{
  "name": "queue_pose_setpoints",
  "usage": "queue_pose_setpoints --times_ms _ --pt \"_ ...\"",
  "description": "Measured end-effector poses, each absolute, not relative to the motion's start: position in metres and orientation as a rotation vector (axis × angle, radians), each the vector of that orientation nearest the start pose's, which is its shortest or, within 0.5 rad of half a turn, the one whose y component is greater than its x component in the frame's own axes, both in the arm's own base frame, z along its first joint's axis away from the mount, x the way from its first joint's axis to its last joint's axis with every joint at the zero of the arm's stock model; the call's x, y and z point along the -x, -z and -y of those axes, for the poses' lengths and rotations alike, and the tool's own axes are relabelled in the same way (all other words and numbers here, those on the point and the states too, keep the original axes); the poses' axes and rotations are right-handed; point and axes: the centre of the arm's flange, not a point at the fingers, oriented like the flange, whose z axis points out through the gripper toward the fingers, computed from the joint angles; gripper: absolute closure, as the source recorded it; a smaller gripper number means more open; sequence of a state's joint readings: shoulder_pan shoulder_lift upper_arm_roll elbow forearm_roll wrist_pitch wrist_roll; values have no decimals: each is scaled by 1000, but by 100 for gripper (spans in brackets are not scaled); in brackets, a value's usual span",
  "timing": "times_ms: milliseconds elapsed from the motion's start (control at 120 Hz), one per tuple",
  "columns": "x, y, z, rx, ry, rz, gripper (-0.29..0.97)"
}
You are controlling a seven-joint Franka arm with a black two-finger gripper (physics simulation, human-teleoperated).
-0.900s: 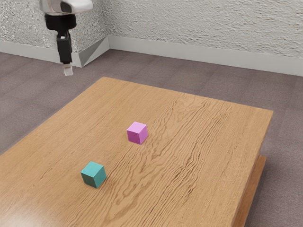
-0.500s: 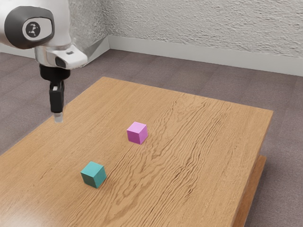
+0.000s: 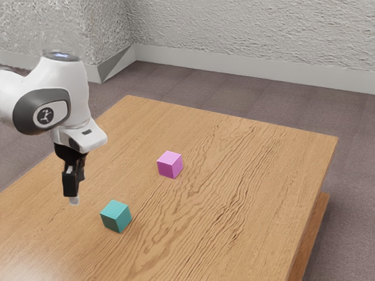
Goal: Pick up the blue block with one arm, and put the blue block on the pink block with one arm
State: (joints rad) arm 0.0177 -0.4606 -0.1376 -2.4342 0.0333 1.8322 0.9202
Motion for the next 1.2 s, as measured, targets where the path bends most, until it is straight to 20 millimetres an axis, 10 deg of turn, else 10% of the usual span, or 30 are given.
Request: queue_pose_setpoints --times_ms 633,1200 --pt "-428 -338 34 2385 -96 -2095 0" --pt "-474 -297 -4 2264 6 -2194 0"
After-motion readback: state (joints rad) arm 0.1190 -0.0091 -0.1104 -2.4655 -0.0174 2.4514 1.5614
